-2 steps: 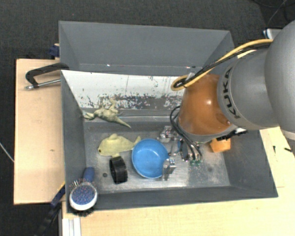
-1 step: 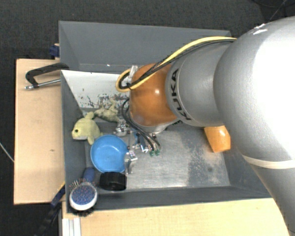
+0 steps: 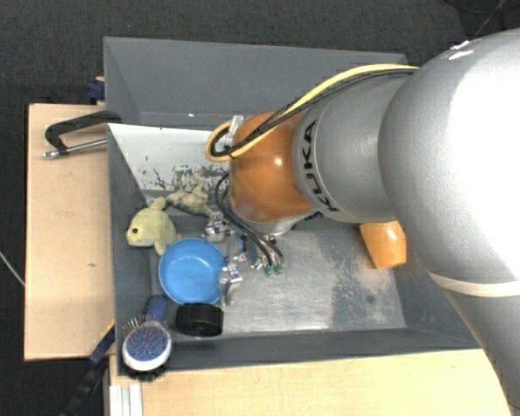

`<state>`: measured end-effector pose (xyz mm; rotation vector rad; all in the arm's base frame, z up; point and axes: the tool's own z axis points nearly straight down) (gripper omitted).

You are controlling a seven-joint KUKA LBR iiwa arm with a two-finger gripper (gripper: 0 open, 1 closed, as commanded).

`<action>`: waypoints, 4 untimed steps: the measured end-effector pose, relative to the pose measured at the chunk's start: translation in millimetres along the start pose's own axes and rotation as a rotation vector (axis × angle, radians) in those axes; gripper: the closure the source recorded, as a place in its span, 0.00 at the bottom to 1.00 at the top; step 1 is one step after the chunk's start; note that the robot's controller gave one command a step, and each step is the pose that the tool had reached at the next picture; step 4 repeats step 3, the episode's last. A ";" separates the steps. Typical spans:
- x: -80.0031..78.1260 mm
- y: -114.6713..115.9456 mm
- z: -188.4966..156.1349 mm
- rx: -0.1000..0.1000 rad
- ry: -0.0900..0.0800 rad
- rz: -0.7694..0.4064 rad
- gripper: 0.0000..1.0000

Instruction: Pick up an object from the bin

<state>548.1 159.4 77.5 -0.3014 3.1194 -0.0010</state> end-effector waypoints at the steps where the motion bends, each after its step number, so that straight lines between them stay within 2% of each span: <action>1: -28.8 7.1 -112.8 -0.003 -0.005 -0.470 1.00; 2: 22.4 -28.4 -29.5 -0.003 0.012 -0.117 1.00; 3: -6.3 -90.3 -185.3 0.001 -0.008 -0.324 1.00; 4: -6.3 -90.3 -185.3 0.001 -0.008 -0.324 1.00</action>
Offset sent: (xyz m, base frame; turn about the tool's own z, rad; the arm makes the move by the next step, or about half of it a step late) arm 0.0238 0.0108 0.1096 -0.4709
